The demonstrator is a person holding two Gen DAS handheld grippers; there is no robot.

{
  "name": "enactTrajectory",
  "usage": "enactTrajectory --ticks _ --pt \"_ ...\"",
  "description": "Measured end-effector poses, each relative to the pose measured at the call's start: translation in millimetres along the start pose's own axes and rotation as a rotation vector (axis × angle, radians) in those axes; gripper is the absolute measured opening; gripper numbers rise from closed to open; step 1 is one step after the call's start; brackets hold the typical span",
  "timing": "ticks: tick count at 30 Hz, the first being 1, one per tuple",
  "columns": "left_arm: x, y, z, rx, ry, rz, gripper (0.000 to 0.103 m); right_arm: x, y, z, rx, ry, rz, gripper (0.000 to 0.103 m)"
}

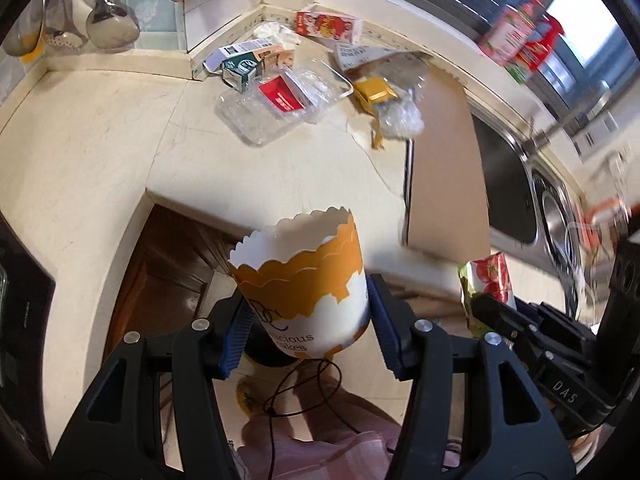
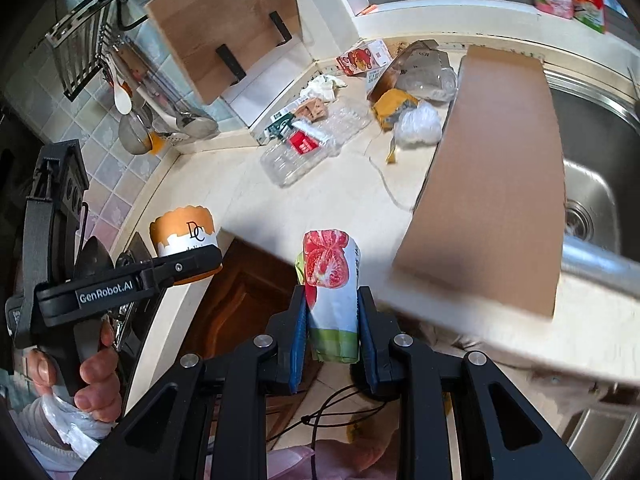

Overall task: Collect trash
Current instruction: 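Carry the paper cup and snack bag down toward the floor bin, then open both tools over the bin, dropping cup and snack bag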

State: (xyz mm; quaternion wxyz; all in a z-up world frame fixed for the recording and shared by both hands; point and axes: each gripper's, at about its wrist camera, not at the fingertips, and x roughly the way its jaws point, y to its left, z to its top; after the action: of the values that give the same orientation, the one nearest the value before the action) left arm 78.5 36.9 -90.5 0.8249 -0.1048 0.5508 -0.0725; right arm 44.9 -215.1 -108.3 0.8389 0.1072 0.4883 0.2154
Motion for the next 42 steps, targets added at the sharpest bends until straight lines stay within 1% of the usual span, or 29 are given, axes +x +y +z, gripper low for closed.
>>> enactTrajectory --ticks 5,11,16,22,25,29,32,37,42 --pt "-11.1 5.5 -31.1 0.087 -0.008 -0.016 0.052 -13.6 21.0 -43.7 0.028 -0.013 -0.031 0.023" --pt "-7.3 12.7 -68.4 0.164 0.010 -0.006 0.052 -8.7 34.1 -96.4 0.081 0.025 -0.054 0.023" --pt "10.8 23.6 -96.6 0.192 0.056 0.017 0.052 8.6 36.9 -132.4 0.120 0.077 -0.062 0.023" --pt "44.0 36.0 -125.3 0.201 0.122 0.047 0.052 41.1 29.7 -160.6 0.162 0.144 -0.070 0.023" --pt "62.2 40.2 -136.1 0.210 0.143 0.062 0.052 59.5 21.4 -169.2 0.181 0.177 -0.070 0.023" --pt "92.9 44.8 -150.7 0.226 0.164 0.078 0.052 92.0 8.3 -181.1 0.211 0.221 -0.063 0.024" --pt "124.8 49.8 -162.0 0.226 0.190 0.084 0.052 126.5 -6.1 -194.6 0.233 0.264 -0.069 0.024" --pt "198.0 61.0 -181.6 0.202 0.260 0.083 0.052 190.4 -32.2 -215.5 0.260 0.325 -0.073 0.025" --pt "277.0 73.7 -196.9 0.167 0.322 0.097 0.053 269.5 -73.3 -244.3 0.310 0.389 -0.082 0.025"
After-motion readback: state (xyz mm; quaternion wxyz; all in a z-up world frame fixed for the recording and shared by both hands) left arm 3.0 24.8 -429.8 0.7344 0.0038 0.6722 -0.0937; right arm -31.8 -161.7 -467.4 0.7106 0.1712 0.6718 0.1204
